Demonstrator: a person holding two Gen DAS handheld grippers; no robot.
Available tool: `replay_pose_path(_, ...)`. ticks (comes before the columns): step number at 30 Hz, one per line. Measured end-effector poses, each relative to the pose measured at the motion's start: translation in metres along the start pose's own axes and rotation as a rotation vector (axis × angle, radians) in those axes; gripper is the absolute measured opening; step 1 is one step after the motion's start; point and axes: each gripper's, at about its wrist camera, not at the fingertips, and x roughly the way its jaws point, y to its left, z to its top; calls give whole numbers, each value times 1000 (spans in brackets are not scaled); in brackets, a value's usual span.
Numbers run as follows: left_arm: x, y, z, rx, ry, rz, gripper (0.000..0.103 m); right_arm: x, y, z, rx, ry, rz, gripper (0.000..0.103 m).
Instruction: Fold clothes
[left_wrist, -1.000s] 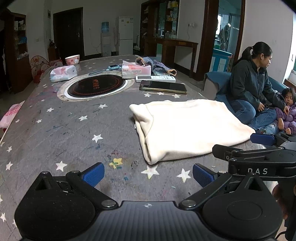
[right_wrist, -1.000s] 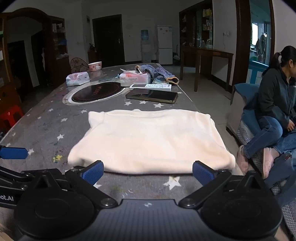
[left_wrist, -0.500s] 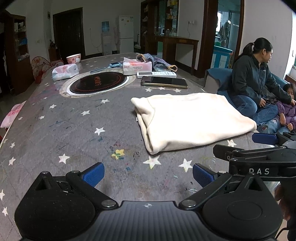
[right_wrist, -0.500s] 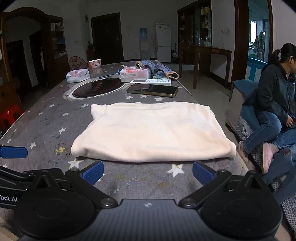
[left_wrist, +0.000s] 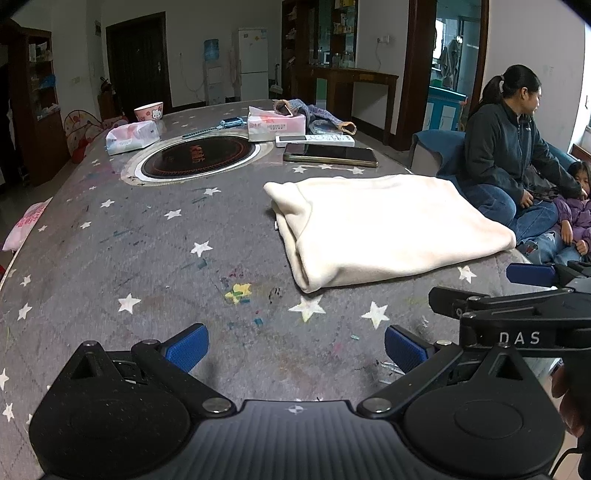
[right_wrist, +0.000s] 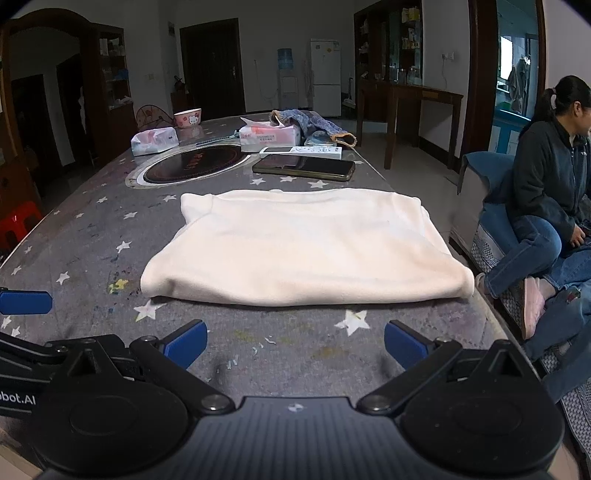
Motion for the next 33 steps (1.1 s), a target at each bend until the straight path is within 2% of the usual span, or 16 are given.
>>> replay_pose_path(33, 3, -2, -2, 10, 11, 2, 103, 3, 3, -2, -5, 19, -12, 103)
